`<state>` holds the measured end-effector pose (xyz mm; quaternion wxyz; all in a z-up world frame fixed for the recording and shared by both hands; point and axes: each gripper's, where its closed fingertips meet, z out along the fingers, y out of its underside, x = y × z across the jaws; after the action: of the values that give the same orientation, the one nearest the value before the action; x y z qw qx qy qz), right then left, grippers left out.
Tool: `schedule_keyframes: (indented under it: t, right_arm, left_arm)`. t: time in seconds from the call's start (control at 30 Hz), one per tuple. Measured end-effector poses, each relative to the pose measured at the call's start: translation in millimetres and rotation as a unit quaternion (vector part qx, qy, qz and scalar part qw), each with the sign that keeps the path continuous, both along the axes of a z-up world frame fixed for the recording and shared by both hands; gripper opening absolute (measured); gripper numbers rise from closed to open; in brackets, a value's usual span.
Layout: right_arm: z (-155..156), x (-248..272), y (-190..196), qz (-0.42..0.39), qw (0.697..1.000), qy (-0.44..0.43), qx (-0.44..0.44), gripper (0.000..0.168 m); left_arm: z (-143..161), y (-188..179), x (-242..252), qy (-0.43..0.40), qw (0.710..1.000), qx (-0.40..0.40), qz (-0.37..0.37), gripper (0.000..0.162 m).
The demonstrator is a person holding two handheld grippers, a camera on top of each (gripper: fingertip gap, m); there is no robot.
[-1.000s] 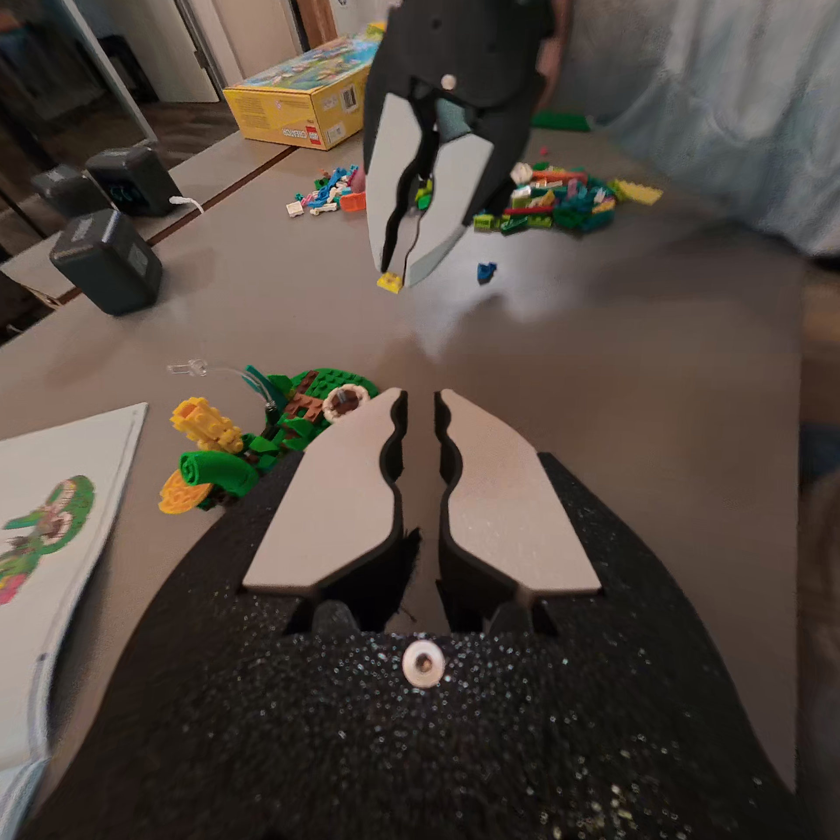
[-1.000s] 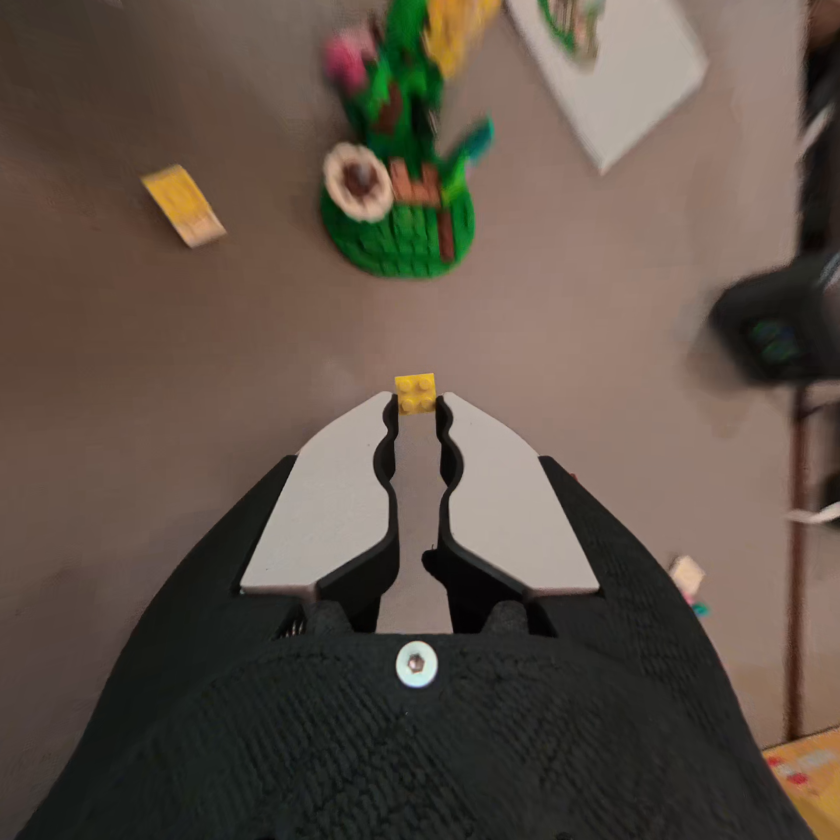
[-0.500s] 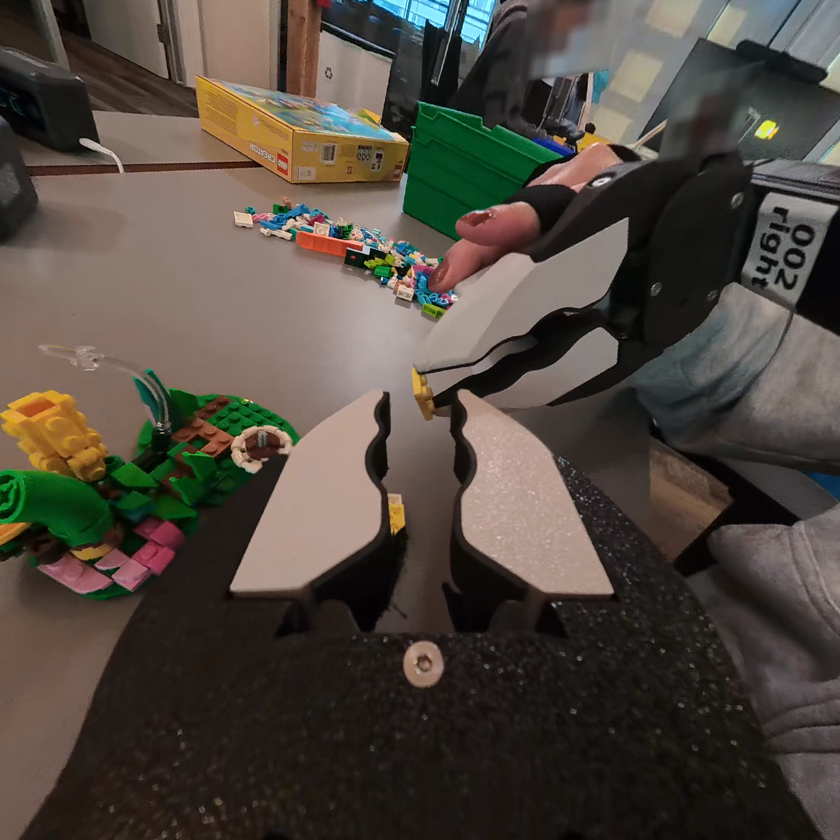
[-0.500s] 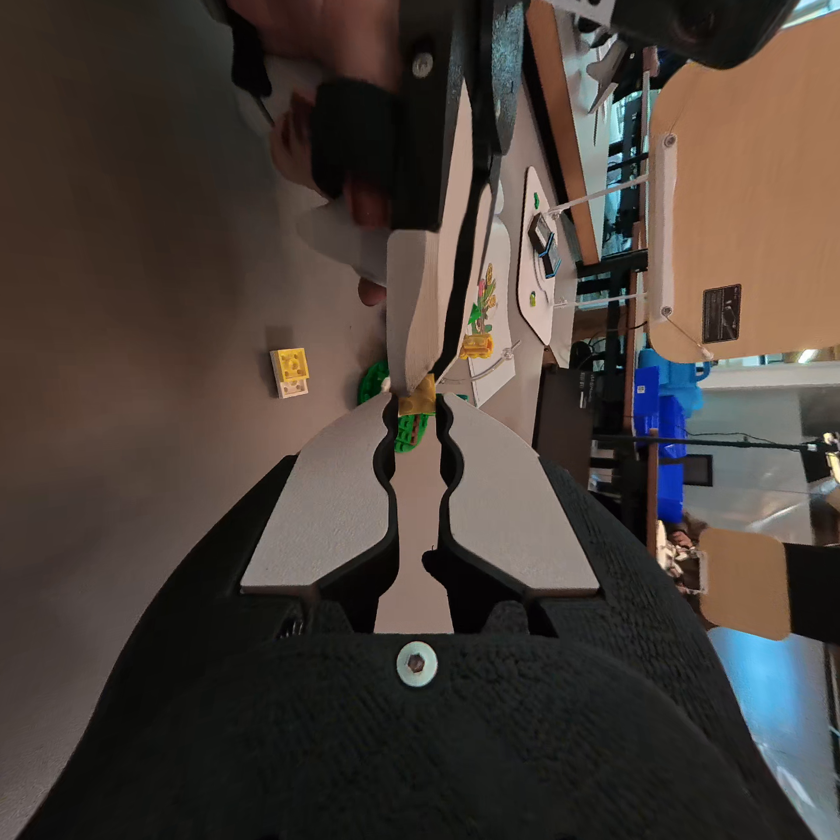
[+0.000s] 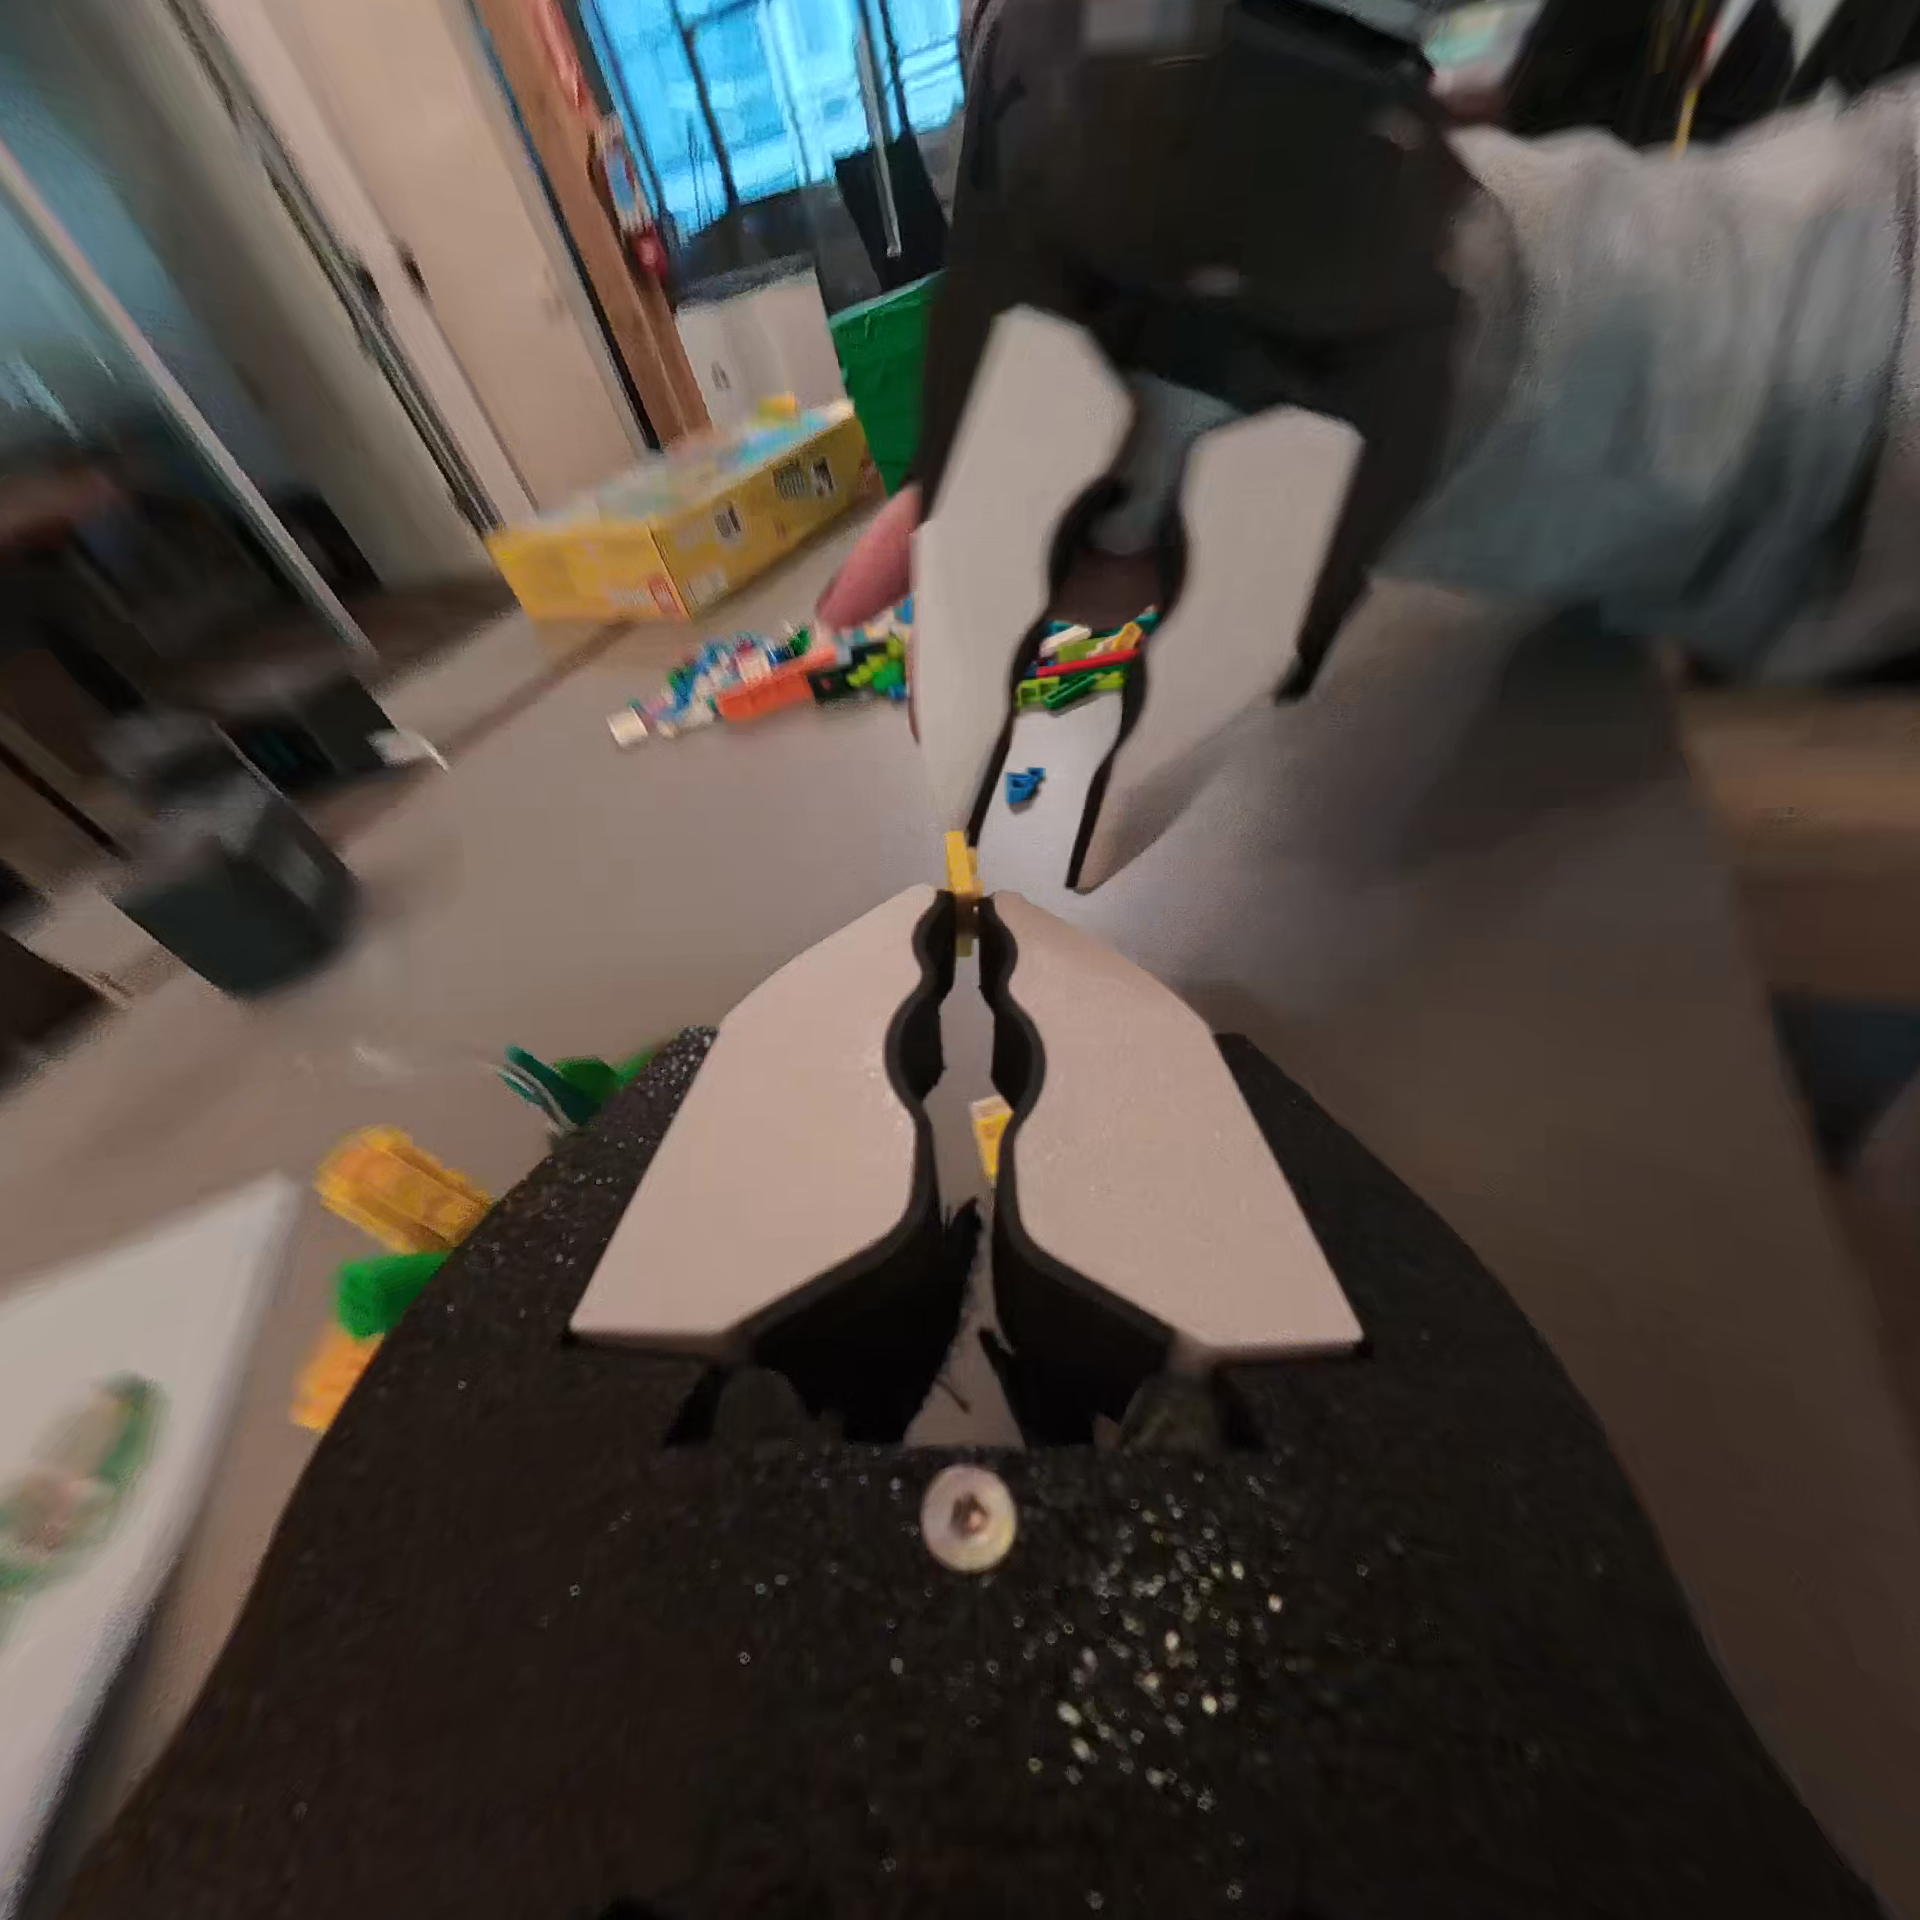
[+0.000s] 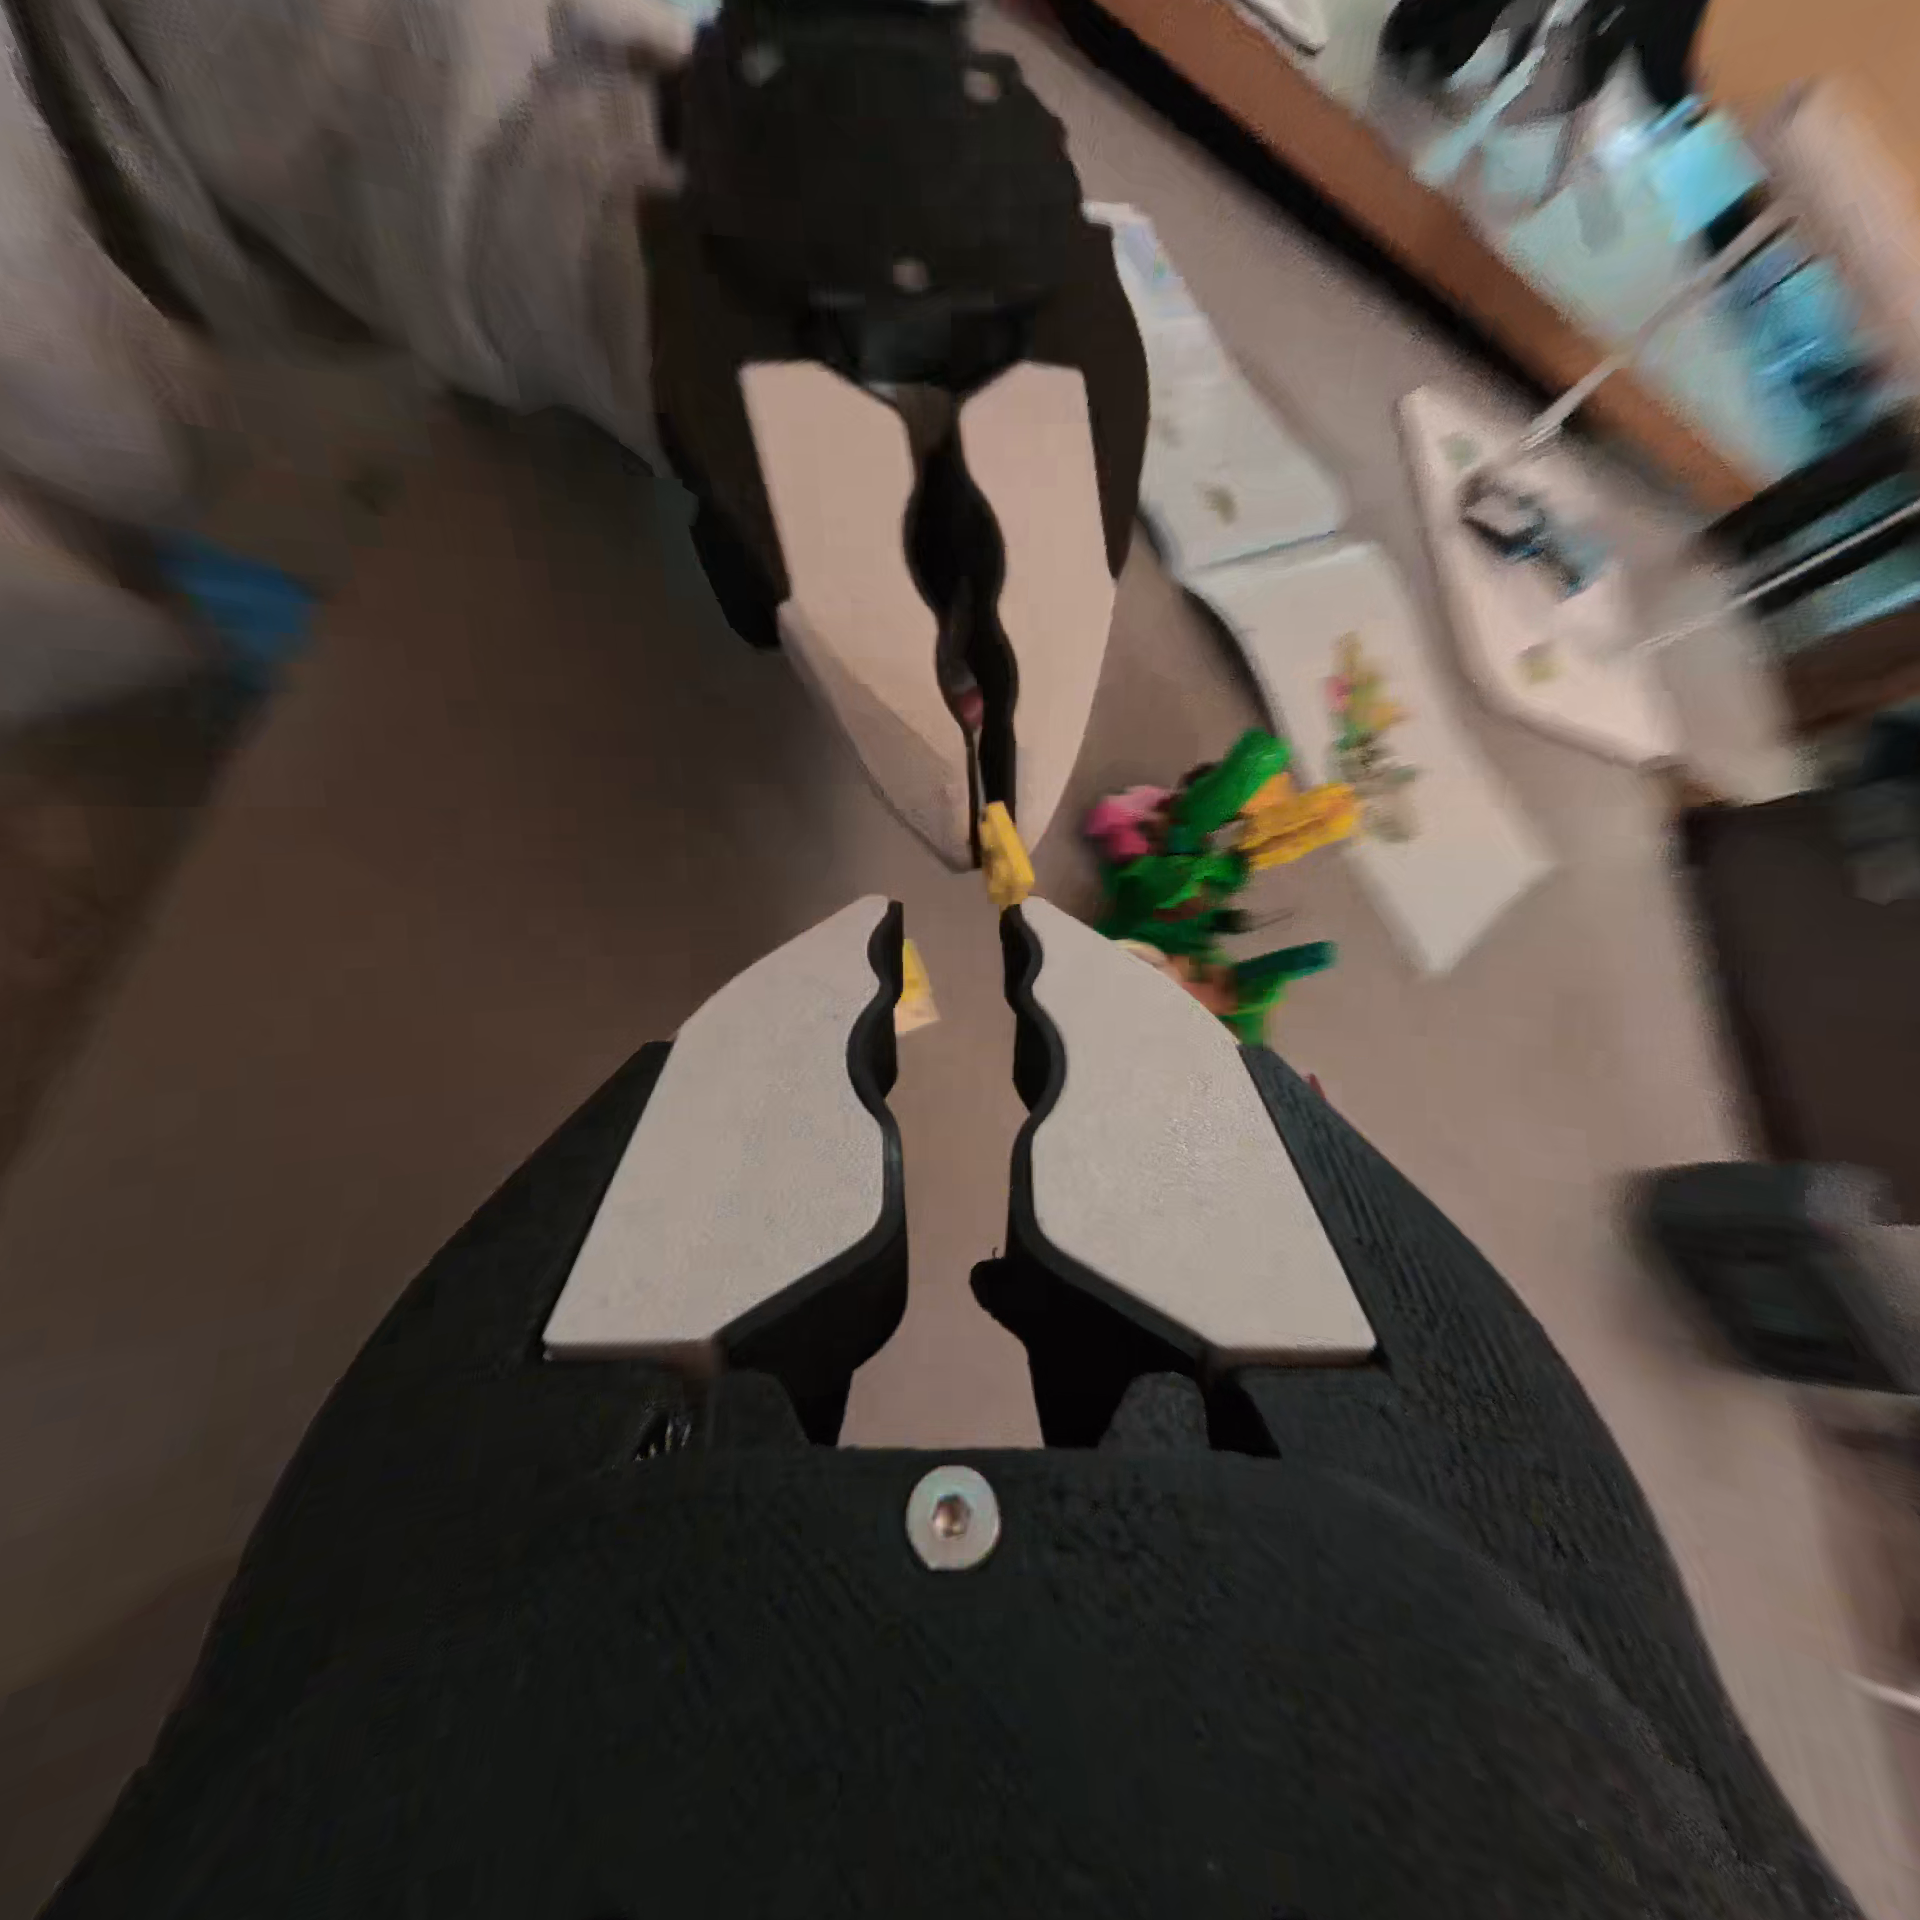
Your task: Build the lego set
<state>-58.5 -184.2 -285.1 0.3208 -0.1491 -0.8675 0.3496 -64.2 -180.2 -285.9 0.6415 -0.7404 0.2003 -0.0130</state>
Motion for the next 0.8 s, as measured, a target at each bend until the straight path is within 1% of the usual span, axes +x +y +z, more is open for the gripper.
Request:
schedule_keyframes:
  t: [0.07, 0.17, 0.23, 0.3, 0.37, 0.53, 0.6, 0.7, 0.8]
  right_arm:
    - [-1, 6, -3, -0.001, 0.991, -0.101, -0.089, 0.02]
    - [-3, 11, -6, -0.006, 0.962, -0.212, -0.172, 0.023]
    - [-6, 11, -7, -0.01, 0.945, -0.263, -0.194, 0.025]
    - [-10, 14, -10, 0.003, 0.938, -0.29, -0.191, 0.025]
    - [-13, 16, -12, 0.013, 0.934, -0.306, -0.184, 0.025]
    - [-22, 19, -13, 0.025, 0.94, -0.312, -0.137, 0.022]
    - [-23, 18, -13, 0.026, 0.945, -0.302, -0.122, 0.016]
    - [-20, 16, -13, 0.03, 0.945, -0.299, -0.131, 0.018]
    - [-22, 18, -13, 0.033, 0.942, -0.307, -0.129, 0.016]
  left_arm:
    - [6, -7, 8, 0.129, 0.99, 0.059, -0.02, 0.004]
    - [1, -9, 12, 0.274, 0.958, 0.08, -0.028, 0.004]
    - [-5, -8, 14, 0.353, 0.931, 0.089, -0.03, 0.004]
    - [-13, -8, 16, 0.411, 0.907, 0.087, -0.038, 0.004]
    - [-17, -8, 18, 0.437, 0.894, 0.087, -0.045, 0.004]
    - [-16, -10, 20, 0.454, 0.884, 0.096, -0.045, 0.004]
    - [-16, -10, 21, 0.462, 0.88, 0.098, -0.043, 0.004]
    - [-18, -11, 20, 0.481, 0.87, 0.1, -0.042, 0.004]
    - [-20, -11, 22, 0.488, 0.866, 0.098, -0.047, 0.004]
